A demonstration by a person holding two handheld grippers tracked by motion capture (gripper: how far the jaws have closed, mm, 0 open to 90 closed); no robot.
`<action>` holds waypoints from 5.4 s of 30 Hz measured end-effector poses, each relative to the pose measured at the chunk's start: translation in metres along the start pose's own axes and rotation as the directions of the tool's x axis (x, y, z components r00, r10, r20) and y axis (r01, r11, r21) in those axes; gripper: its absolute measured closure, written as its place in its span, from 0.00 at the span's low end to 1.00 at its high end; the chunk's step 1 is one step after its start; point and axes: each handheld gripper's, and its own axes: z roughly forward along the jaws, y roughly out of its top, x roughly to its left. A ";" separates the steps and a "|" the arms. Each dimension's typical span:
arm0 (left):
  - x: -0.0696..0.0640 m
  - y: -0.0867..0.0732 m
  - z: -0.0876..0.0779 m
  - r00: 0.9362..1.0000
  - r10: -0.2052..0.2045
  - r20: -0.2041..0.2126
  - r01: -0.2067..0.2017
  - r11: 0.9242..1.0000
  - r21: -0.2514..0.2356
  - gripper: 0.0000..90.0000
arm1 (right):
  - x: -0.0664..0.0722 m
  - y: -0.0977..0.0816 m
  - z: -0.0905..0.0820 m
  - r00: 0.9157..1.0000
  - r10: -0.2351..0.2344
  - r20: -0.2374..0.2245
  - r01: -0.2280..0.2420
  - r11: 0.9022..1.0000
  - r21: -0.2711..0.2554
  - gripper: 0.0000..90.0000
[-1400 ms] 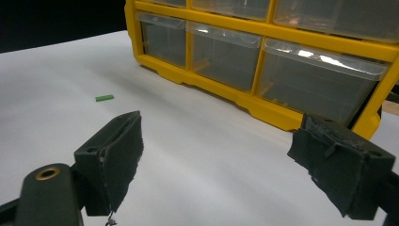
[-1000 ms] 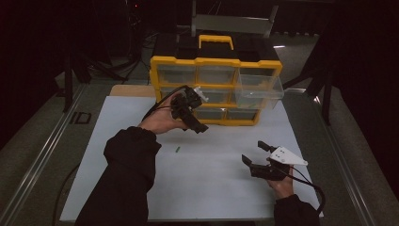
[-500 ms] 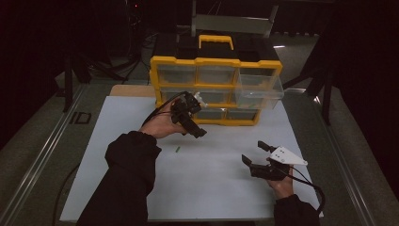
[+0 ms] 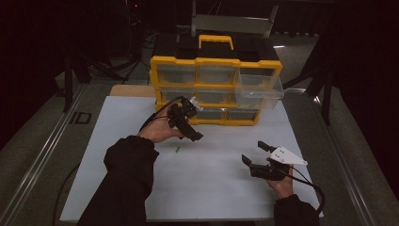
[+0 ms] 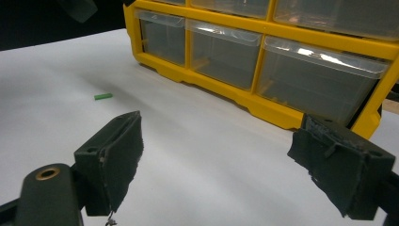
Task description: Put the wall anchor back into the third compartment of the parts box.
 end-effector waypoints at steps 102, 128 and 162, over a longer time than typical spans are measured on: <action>0.022 -0.076 0.068 0.983 -0.179 -0.050 0.186 0.959 0.216 0.95 | 0.002 0.000 0.002 1.000 -0.018 0.001 0.018 1.000 0.013 0.17; 0.026 -0.058 0.044 0.989 -0.148 -0.001 0.146 0.976 0.161 0.95 | 0.002 0.000 0.003 1.000 -0.016 -0.002 0.016 1.000 0.014 0.17; 0.019 -0.028 0.019 0.997 -0.084 -0.001 0.083 0.989 0.120 0.95 | 0.002 0.000 0.002 1.000 -0.016 -0.001 0.016 1.000 0.009 0.17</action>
